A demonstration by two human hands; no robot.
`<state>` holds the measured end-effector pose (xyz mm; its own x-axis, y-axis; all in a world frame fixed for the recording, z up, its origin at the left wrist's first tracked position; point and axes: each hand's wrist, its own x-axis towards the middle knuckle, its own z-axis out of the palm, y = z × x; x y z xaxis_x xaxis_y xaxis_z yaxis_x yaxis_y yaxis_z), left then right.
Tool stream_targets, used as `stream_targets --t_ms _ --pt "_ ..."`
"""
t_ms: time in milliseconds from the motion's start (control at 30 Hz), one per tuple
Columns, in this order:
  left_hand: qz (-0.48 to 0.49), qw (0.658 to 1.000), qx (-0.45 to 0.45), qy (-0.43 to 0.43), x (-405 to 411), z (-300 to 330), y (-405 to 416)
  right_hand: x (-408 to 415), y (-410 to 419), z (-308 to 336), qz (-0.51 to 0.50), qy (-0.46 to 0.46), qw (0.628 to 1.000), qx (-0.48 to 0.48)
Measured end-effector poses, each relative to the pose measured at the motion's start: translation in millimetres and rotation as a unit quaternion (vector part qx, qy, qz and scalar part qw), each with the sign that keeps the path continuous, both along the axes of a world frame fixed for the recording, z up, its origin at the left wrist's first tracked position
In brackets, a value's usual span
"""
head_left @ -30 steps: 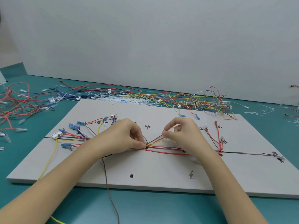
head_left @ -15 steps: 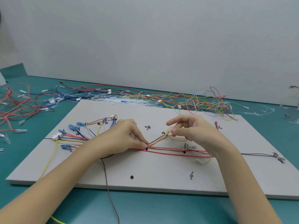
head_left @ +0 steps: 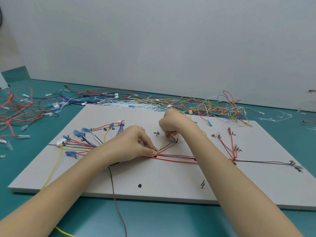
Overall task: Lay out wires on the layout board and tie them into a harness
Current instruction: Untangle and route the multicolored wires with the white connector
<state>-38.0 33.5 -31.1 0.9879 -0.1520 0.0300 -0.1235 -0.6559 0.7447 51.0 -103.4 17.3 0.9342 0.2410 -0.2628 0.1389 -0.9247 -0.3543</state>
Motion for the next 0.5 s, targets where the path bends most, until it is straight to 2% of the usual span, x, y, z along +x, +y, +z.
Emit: stream_targets --t_ms 267,500 --pt "0.003 1.0 0.003 -0.011 2 -2 0 13 28 -6 0.01 0.005 0.999 0.044" --pt "-0.012 1.0 -0.004 -0.003 2 -1 0 -13 36 -15 0.05 -0.126 0.989 0.057"
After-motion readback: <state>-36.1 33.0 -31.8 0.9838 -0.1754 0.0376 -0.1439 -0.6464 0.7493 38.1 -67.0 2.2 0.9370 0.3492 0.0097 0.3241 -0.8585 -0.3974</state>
